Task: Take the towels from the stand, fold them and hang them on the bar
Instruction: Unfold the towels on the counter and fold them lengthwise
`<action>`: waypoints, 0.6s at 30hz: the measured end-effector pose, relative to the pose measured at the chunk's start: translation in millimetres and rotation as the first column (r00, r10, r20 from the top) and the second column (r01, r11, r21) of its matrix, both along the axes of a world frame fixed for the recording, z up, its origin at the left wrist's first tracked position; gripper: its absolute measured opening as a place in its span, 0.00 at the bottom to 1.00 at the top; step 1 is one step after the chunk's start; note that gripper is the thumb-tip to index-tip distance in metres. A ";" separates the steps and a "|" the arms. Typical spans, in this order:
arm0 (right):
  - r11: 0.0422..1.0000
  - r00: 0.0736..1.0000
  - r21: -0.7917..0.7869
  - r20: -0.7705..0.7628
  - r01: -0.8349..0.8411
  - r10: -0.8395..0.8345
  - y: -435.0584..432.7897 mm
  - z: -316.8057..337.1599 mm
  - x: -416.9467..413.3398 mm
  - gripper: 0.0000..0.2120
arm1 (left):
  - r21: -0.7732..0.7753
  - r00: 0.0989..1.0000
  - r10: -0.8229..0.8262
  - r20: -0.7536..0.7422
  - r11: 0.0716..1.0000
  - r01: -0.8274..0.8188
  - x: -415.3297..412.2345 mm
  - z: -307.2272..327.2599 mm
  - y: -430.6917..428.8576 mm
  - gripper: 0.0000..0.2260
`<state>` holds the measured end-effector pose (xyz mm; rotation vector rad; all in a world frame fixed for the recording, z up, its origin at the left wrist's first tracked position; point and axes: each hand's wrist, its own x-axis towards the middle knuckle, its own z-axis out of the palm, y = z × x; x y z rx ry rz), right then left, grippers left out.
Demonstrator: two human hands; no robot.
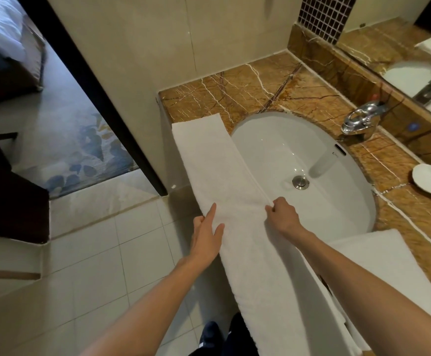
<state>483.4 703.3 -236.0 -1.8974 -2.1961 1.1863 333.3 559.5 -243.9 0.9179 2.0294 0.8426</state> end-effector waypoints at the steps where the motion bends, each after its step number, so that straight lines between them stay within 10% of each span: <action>1: 1.000 1.000 0.016 0.026 -0.011 0.011 -1.8 -0.5 -1.1 0.13 | -0.014 1.000 -0.021 -0.002 1.000 0.021 0.2 0.1 0.0 0.26; 4: 0.995 0.996 0.083 0.083 -0.053 0.046 -10.2 4.7 -8.2 0.13 | -0.125 0.963 -0.119 -0.242 0.988 0.091 -1.7 -2.6 0.6 0.26; 7: 0.913 0.950 0.279 0.185 -0.297 0.253 -20.5 9.0 -14.8 0.24 | -0.244 0.739 -0.333 -0.586 0.942 0.231 -7.9 -4.2 9.5 0.28; 11: 0.733 0.778 0.270 0.290 -0.625 0.557 -26.4 1.6 -19.5 0.28 | -0.353 0.595 -0.515 -0.618 0.857 0.375 -11.4 -9.8 25.4 0.29; 18: 0.738 0.739 0.162 0.336 -0.655 0.583 -18.0 -12.0 -15.2 0.30 | -0.417 0.567 -0.586 -0.579 0.810 0.412 -14.5 -18.4 32.7 0.30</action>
